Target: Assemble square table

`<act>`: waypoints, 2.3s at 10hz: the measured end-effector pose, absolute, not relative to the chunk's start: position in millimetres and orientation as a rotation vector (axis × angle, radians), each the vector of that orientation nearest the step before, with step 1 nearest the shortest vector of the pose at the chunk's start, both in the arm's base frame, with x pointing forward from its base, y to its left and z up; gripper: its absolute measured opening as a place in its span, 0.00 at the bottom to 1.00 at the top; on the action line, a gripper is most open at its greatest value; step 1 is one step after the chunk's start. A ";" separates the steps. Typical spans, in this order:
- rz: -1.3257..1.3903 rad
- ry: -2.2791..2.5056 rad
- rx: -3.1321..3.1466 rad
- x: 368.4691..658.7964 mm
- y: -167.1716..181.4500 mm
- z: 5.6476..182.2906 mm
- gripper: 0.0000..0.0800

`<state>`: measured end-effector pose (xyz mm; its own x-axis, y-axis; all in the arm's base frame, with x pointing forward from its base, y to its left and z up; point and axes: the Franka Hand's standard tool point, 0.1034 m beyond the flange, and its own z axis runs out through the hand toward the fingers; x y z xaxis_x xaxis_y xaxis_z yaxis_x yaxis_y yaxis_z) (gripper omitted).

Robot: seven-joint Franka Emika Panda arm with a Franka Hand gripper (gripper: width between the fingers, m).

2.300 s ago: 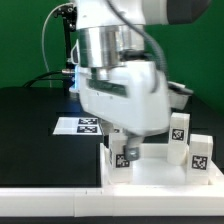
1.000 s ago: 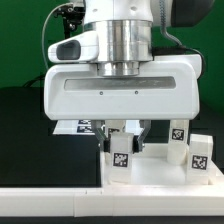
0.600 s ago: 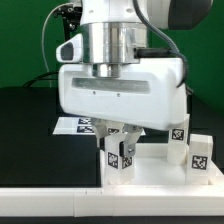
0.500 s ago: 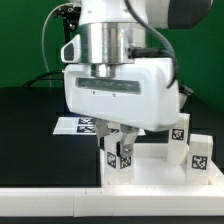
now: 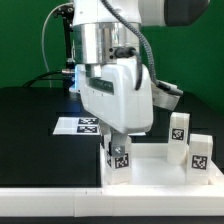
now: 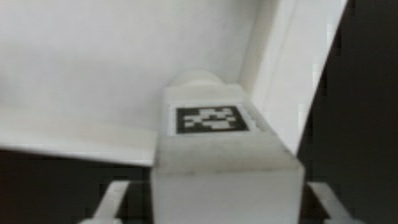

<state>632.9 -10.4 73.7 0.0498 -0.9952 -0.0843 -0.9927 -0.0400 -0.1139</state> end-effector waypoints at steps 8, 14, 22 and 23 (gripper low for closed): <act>-0.059 1.689 -2.455 631.8 4.5 70.1 0.80; -0.165 0.633 -2.998 634.8 3.6 71.6 0.81; -0.135 1.193 -2.804 632.6 0.4 69.5 0.36; -0.103 1.436 -2.680 630.8 2.7 69.1 0.36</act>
Offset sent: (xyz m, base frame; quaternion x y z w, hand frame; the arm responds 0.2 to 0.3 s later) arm 0.0000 0.0000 0.0000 0.0000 0.0000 0.0000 1.0000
